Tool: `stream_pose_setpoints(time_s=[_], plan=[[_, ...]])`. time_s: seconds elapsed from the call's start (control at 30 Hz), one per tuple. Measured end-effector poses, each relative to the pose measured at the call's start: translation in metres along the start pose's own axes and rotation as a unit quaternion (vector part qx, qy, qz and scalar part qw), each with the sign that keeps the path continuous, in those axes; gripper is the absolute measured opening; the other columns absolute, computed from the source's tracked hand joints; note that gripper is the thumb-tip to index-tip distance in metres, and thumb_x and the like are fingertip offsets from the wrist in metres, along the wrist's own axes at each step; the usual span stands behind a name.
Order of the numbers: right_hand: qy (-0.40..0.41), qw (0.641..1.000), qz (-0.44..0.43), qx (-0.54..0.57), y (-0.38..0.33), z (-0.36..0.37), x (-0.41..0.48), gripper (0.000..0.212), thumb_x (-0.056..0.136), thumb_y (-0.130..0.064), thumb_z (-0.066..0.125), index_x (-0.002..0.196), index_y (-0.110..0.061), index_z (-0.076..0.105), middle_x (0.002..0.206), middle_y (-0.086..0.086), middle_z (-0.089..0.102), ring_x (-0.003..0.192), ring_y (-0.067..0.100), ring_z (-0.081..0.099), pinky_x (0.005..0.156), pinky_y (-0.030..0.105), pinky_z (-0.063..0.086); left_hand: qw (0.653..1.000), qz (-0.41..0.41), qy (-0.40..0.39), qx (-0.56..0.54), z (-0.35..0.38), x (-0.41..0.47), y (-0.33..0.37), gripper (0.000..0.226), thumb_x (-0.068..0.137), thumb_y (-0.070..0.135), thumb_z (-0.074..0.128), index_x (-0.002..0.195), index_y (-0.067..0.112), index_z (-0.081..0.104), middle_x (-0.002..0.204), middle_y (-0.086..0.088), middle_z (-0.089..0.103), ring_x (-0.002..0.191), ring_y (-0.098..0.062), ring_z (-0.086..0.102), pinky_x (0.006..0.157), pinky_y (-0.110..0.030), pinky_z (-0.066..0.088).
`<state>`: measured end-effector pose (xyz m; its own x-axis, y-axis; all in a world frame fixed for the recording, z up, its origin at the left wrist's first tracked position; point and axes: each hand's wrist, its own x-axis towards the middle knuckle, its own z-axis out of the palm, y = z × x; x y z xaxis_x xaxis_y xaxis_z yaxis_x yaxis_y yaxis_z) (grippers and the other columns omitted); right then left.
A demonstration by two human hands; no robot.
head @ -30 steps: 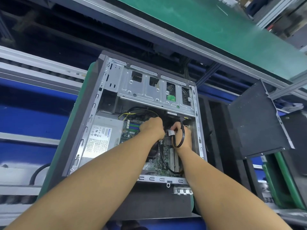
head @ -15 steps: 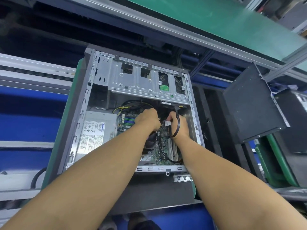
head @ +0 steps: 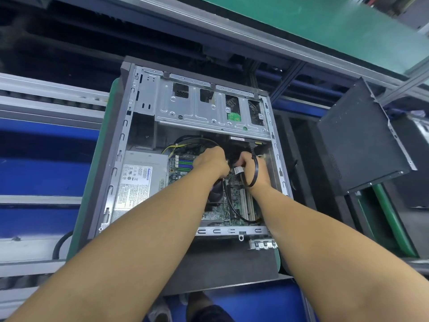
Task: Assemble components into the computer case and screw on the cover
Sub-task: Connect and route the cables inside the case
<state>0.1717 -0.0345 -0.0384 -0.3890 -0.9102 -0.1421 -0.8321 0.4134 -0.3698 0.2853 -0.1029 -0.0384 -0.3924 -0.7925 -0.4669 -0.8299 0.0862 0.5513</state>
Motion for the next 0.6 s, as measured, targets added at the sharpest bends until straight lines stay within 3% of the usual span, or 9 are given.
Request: stream_pose_setpoints(time_s=[0.17,0.3,0.4,0.6], plan=[[0.023,1.000,0.001,0.014,0.0025,0.0014,-0.0002,0.015,0.086,0.009,0.060,0.082,-0.005,0.064,0.090,0.015,0.070,0.084,0.033,0.064,0.070,0.040,0.053,1.000,-0.002,-0.004,-0.007,0.0000,0.0017,-0.0010,0.026,0.087,0.017,0.066,0.113,0.017,0.069,0.099,-0.006,0.064,0.083,-0.026,0.060,0.072,-0.033,0.051],[0.030,0.999,0.035,0.027,0.0048,0.0032,0.0018,0.015,0.087,0.008,0.060,0.084,-0.006,0.067,0.092,0.013,0.071,0.081,0.027,0.063,0.064,0.029,0.046,1.000,-0.003,-0.005,-0.008,-0.0013,-0.0007,-0.0003,0.029,0.086,0.016,0.067,0.114,0.016,0.069,0.108,-0.007,0.067,0.090,-0.027,0.063,0.076,-0.034,0.053],[0.047,0.989,0.081,0.110,0.0036,0.0043,-0.0001,0.017,0.085,0.014,0.058,0.082,0.002,0.068,0.090,0.018,0.070,0.064,0.013,0.052,0.049,0.012,0.037,1.000,-0.001,-0.009,-0.006,-0.0021,-0.0016,-0.0002,0.030,0.085,0.012,0.067,0.115,0.016,0.068,0.109,-0.007,0.068,0.093,-0.027,0.065,0.077,-0.035,0.055],[0.047,0.962,0.159,0.215,0.0011,0.0042,-0.0032,0.021,0.092,0.012,0.052,0.079,0.002,0.065,0.073,0.005,0.057,0.055,0.004,0.053,0.051,0.009,0.038,1.000,0.005,-0.013,-0.007,-0.0019,-0.0022,0.0005,0.031,0.085,0.009,0.064,0.115,0.015,0.068,0.109,-0.008,0.067,0.094,-0.028,0.064,0.078,-0.036,0.054]])
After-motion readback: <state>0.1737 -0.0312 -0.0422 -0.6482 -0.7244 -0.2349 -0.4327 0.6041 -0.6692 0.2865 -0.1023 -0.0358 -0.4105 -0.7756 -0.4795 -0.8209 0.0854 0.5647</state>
